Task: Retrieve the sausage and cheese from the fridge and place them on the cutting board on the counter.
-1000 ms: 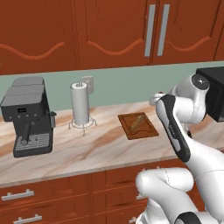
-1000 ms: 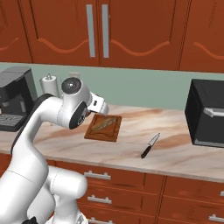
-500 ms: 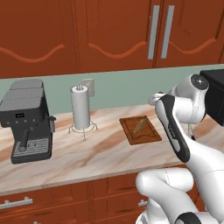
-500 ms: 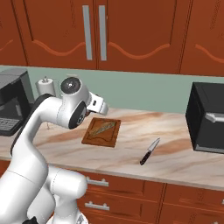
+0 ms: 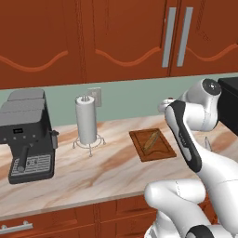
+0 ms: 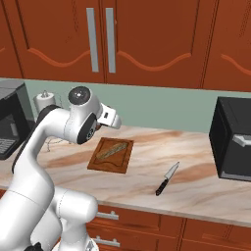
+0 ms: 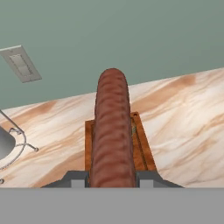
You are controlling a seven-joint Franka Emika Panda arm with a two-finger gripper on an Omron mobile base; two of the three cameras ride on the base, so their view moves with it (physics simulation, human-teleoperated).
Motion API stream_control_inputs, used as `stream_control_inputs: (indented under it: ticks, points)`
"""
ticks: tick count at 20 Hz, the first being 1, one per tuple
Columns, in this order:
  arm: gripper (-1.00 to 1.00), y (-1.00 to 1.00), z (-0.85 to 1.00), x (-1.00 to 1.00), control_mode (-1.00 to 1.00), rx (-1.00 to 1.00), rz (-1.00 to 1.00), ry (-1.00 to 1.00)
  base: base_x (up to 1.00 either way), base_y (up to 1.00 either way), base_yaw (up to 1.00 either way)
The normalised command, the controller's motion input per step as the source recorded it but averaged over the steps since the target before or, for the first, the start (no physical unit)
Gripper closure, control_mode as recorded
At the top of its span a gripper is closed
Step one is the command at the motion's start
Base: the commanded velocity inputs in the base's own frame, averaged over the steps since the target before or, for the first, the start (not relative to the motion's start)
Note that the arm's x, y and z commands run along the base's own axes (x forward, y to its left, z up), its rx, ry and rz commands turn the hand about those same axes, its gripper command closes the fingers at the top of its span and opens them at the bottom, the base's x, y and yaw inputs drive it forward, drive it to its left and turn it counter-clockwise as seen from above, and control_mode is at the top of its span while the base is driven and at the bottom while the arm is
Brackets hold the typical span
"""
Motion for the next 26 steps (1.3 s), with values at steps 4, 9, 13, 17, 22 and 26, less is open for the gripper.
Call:
stream_control_inputs:
  ticks: [4, 9, 13, 17, 22, 26]
  points:
    - [1.0, 0.0, 0.0, 0.0, 1.0, 0.0, 0.0, 0.0, 0.06, -0.03, 0.0]
    - [1.0, 0.0, 0.0, 0.0, 1.0, 0.0, 0.0, 0.0, 0.0, 0.0, 0.0]
    - [1.0, 0.0, 0.0, 0.0, 1.0, 0.0, 0.0, 0.0, 0.0, 0.0, 0.0]
    - [1.0, 0.0, 0.0, 0.0, 1.0, 0.0, 0.0, 0.0, 0.0, 0.0, 0.0]
    - [1.0, 0.0, -0.22, 0.0, -1.0, 0.0, -0.1, 0.1, 0.0, 0.0, 0.0]
    - [1.0, 0.0, -0.51, -0.08, -1.0, 0.0, -0.28, 0.18, 0.0, 0.0, 0.0]
